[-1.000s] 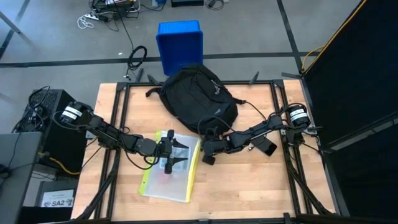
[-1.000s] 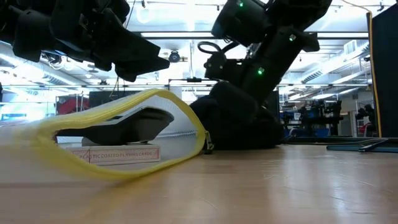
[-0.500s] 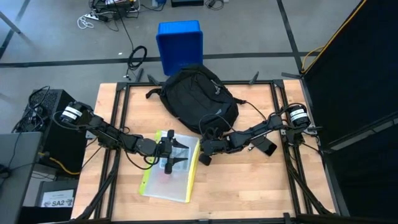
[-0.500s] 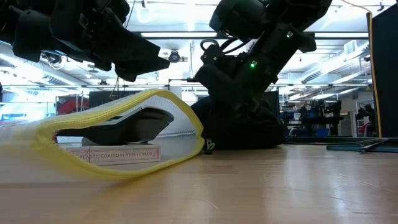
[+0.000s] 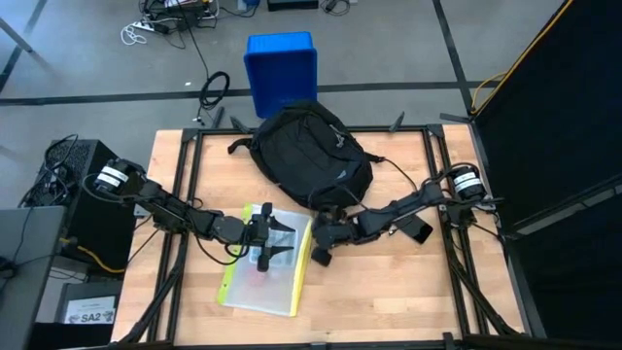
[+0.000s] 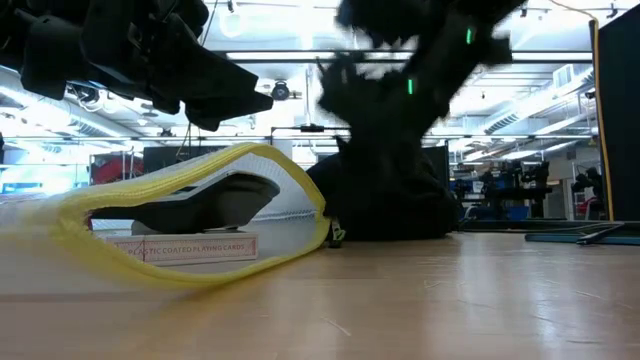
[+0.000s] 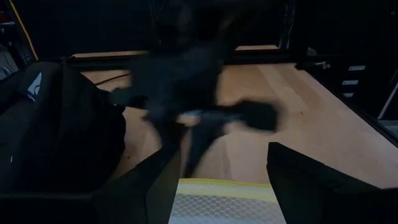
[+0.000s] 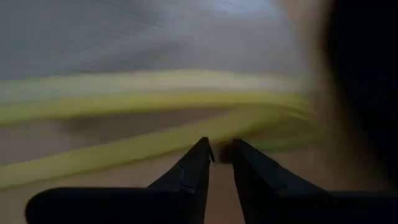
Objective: Unpack backpack
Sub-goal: Close the yellow zip bag
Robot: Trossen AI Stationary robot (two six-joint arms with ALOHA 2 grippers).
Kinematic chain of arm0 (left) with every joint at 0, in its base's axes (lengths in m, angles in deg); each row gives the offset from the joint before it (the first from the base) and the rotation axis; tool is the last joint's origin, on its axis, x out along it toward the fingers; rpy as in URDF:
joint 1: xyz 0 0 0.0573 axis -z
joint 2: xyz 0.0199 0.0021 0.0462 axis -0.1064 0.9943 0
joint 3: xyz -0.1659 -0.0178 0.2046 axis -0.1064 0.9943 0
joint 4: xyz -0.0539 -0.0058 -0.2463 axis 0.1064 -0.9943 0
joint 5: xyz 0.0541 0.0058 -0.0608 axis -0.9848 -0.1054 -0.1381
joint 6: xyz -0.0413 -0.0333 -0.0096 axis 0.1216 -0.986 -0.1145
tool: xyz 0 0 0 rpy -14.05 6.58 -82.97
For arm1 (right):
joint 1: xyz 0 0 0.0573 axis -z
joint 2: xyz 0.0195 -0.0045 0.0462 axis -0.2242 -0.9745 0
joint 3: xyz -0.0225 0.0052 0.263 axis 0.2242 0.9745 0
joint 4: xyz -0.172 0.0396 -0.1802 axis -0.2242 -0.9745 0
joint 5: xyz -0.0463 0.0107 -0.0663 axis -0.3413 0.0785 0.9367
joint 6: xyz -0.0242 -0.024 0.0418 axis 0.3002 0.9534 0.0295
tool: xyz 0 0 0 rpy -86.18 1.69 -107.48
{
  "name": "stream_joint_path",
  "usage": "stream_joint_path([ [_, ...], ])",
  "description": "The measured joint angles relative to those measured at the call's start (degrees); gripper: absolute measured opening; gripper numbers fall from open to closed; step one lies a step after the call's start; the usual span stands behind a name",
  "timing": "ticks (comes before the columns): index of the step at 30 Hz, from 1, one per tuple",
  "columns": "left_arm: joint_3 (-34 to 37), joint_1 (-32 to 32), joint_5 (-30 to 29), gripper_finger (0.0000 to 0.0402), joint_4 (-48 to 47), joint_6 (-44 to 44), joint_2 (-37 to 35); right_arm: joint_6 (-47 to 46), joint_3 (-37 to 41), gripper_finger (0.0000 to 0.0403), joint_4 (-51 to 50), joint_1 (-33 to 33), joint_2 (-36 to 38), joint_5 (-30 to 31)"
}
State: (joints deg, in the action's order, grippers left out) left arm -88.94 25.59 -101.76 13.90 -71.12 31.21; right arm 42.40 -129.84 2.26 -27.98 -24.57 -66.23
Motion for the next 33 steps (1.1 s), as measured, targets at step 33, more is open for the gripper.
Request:
stream_joint_path([
  [33,0.0,0.0,0.0,0.0209,0.0,-0.3,0.0,-4.9,1.5,0.0052,-2.6,2.2,0.0,6.7],
])
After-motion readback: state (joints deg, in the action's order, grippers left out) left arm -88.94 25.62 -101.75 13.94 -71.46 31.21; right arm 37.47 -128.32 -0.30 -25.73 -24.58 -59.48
